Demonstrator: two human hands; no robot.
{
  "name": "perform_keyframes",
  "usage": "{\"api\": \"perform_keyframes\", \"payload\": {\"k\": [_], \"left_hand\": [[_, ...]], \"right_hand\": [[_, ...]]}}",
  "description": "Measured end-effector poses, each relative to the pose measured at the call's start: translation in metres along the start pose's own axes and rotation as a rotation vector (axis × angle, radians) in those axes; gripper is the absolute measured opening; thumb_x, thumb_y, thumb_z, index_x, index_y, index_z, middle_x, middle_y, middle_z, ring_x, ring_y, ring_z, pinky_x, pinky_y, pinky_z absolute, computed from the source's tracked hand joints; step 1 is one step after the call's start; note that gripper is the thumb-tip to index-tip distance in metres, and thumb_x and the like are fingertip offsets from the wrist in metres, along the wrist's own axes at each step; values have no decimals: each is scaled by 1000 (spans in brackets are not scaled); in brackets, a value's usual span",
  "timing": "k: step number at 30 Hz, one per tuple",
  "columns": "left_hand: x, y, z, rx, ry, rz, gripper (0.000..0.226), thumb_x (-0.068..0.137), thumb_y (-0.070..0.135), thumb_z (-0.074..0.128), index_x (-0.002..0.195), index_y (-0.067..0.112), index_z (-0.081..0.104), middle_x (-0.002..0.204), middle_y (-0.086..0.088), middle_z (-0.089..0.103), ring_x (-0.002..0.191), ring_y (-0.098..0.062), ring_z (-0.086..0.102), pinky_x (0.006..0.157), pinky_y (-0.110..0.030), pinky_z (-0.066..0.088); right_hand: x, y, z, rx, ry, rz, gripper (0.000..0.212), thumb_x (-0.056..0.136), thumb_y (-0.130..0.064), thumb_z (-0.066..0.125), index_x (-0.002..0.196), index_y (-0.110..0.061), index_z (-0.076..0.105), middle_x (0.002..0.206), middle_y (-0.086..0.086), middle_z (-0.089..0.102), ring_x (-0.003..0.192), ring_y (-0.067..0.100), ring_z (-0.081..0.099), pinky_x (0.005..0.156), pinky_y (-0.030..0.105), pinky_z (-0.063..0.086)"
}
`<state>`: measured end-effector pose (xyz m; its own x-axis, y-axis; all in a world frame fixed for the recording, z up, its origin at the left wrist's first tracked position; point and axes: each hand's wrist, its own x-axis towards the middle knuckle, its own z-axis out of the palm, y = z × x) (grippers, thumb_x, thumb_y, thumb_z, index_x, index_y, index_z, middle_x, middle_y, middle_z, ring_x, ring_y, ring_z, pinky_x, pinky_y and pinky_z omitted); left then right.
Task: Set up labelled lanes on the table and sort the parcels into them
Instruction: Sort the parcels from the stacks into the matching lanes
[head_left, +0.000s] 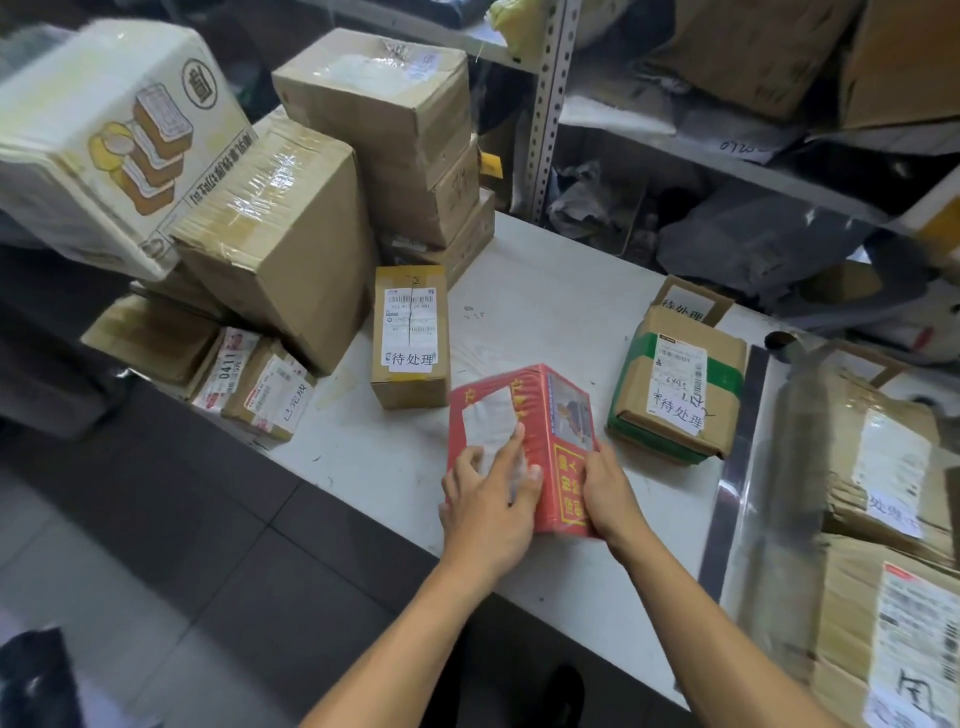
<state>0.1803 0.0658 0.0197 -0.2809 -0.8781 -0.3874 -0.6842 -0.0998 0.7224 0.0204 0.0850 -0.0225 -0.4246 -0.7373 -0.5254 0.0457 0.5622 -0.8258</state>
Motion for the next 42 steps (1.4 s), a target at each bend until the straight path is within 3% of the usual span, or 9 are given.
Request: {"api": "perform_keyframes", "payload": {"k": [3, 6, 10, 16, 23, 27, 31, 36, 42], "left_hand": [[8, -8, -1, -81, 60, 10, 82, 89, 59, 58, 155, 41, 12, 156, 3, 13, 140, -12, 7, 117, -46, 19], [15, -12, -2, -148, 57, -81, 107, 77, 60, 72, 157, 32, 7, 160, 5, 12, 146, -17, 11, 119, -48, 22], [27, -30, -13, -422, -122, -150, 57, 83, 44, 76, 132, 33, 48, 129, 3, 66, 105, -11, 69, 90, -41, 58], [21, -37, -7, -633, -345, -75, 37, 96, 41, 60, 119, 69, 48, 125, 18, 67, 111, -7, 67, 78, -22, 57], [7, -39, -1, -509, -335, -3, 43, 86, 58, 59, 123, 71, 41, 127, 26, 63, 117, -3, 62, 96, -33, 54], [0, -36, 3, -473, -333, 34, 41, 82, 67, 59, 119, 73, 41, 122, 29, 64, 111, 0, 65, 85, -25, 57], [-6, -28, 9, -460, -362, 57, 40, 89, 59, 57, 125, 65, 41, 121, 25, 66, 105, -1, 68, 78, -22, 57], [-16, -12, 15, -372, -412, 94, 70, 86, 65, 52, 150, 51, 25, 137, 18, 58, 115, -8, 64, 99, -40, 54], [-27, 51, 23, -529, -631, 163, 81, 73, 71, 66, 144, 60, 28, 138, 6, 57, 113, -20, 67, 99, -51, 52]], "right_hand": [[-5, -8, -3, -31, -85, -138, 89, 80, -77, 47, 153, -31, 28, 155, 3, 41, 141, 21, 43, 115, 51, 35], [-11, -9, -7, -30, -200, -88, 114, 67, -83, 60, 159, -36, 10, 160, 5, 33, 144, 27, 39, 114, 57, 36], [-14, -1, -18, 120, -235, -74, 89, 81, -48, 67, 156, -38, 20, 139, -2, 61, 115, 21, 68, 99, 50, 54], [-28, 22, -15, 229, -124, -67, 61, 83, -42, 58, 142, -44, 42, 122, -5, 72, 104, 18, 72, 83, 36, 59], [-47, 45, -15, 326, -53, 0, 48, 83, -38, 56, 131, -35, 54, 114, -2, 75, 101, 21, 73, 80, 34, 59], [-53, 49, -19, 346, -36, 17, 32, 96, -29, 55, 127, -32, 58, 113, 3, 75, 100, 24, 74, 83, 38, 60], [-64, 51, -29, 398, -12, 21, 45, 84, -40, 57, 128, -33, 58, 112, 2, 75, 100, 25, 74, 82, 38, 59], [-92, 48, -57, 508, 48, -30, 48, 78, -42, 65, 125, -33, 64, 117, 10, 73, 104, 33, 71, 84, 45, 59], [-144, 25, -120, 655, 134, -107, 61, 80, -39, 69, 134, -16, 56, 121, 20, 70, 107, 41, 69, 83, 48, 61]]}}
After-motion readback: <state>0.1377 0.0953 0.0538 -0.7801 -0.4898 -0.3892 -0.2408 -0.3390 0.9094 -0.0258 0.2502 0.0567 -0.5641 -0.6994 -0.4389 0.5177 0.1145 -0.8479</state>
